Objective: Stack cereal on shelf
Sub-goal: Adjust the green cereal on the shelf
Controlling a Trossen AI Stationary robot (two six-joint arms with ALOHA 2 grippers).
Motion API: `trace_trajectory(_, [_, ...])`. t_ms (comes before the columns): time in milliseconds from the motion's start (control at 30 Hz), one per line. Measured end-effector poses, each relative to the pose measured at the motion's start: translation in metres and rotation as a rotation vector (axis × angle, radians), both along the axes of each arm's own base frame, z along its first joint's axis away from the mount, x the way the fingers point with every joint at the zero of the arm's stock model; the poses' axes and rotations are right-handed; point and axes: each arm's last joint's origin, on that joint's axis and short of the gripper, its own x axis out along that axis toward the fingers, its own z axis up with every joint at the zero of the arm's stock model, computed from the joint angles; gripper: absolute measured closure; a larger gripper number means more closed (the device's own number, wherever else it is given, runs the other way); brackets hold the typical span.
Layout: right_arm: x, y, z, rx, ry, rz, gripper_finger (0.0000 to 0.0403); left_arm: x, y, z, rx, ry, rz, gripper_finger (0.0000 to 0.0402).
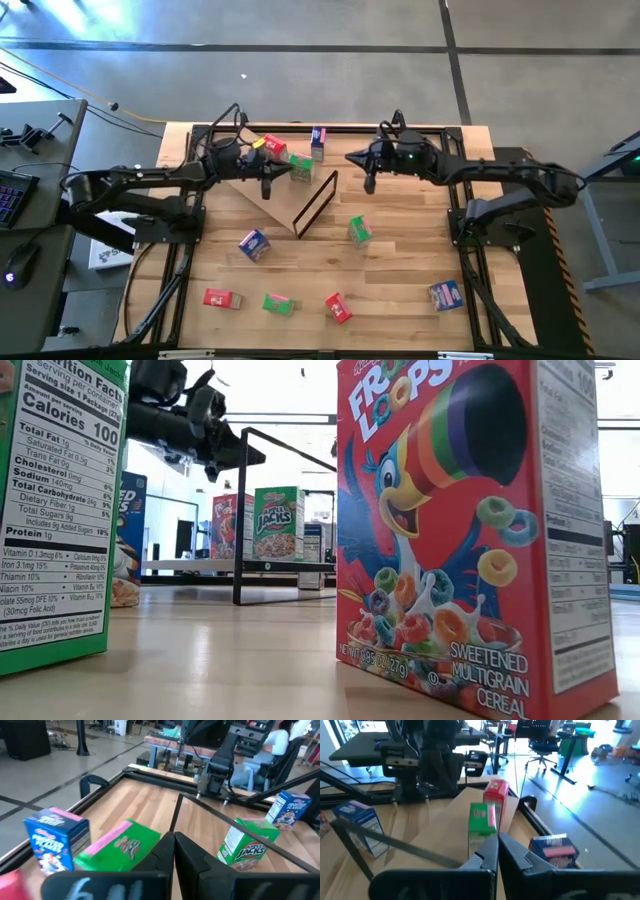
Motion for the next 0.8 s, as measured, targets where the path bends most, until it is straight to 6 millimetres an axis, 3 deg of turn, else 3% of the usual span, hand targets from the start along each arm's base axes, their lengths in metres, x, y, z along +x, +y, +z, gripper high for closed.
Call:
trace_trajectory(433, [-0.003,0.001,-0.005,-0.004,0.014,-0.003,0.0403,0.045,0.01,0.005,0.038,0.047,-0.039,0.0397])
trace_trajectory(800, [-0.003,0.001,-0.006,-0.005,0.026,-0.002,0.0403,0.06,0.019,-0.005,0.123,0.196,0.036,0.0397])
